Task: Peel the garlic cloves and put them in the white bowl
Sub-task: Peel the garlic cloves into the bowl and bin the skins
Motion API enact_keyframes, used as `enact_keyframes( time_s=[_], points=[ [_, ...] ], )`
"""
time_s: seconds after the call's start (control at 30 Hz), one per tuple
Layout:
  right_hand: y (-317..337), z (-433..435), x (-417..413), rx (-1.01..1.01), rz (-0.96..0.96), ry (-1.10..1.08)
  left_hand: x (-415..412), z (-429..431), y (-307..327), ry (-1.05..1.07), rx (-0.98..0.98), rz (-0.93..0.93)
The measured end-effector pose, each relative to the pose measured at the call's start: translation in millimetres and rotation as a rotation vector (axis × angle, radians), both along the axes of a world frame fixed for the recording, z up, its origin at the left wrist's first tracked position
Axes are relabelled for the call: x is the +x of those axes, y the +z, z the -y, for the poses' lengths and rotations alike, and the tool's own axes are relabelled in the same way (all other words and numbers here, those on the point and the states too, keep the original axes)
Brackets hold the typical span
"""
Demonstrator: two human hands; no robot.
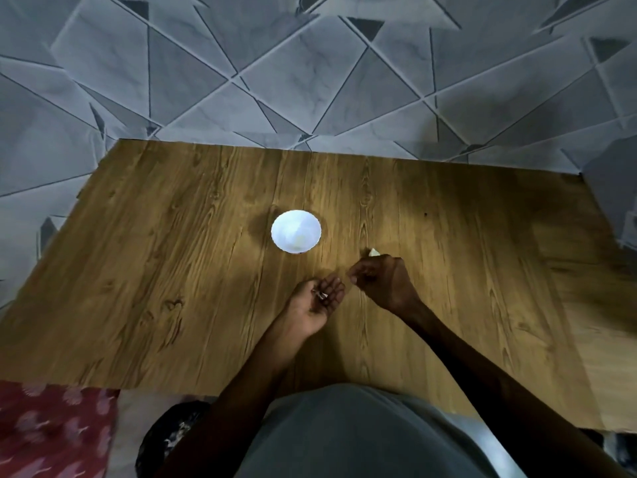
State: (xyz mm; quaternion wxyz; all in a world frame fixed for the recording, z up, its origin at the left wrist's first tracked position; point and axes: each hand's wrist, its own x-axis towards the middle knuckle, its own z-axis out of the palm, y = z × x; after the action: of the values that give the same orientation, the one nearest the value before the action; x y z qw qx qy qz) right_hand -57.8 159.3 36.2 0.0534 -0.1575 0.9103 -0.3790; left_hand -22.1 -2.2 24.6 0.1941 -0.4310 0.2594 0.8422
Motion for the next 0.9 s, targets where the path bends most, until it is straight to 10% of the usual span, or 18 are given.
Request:
enact_keyframes(
  time_s=[0.27,0.77,0.9],
  points=[
    [-40.8,-25.3,30.0,0.134,0.187,0.074,5.5,28.0,-11.5,0.044,-0.009,0.009],
    [-63.7,-7.3,63.4,0.489,-0.066,0.126,50.7,24.3,-14.0,0.145,-0.060,0.068],
    [-55.9,-5.5,64.1,0.330,0.089,0.089,59.8,15.1,-14.1,0.168,-0.087,0.069]
  ],
)
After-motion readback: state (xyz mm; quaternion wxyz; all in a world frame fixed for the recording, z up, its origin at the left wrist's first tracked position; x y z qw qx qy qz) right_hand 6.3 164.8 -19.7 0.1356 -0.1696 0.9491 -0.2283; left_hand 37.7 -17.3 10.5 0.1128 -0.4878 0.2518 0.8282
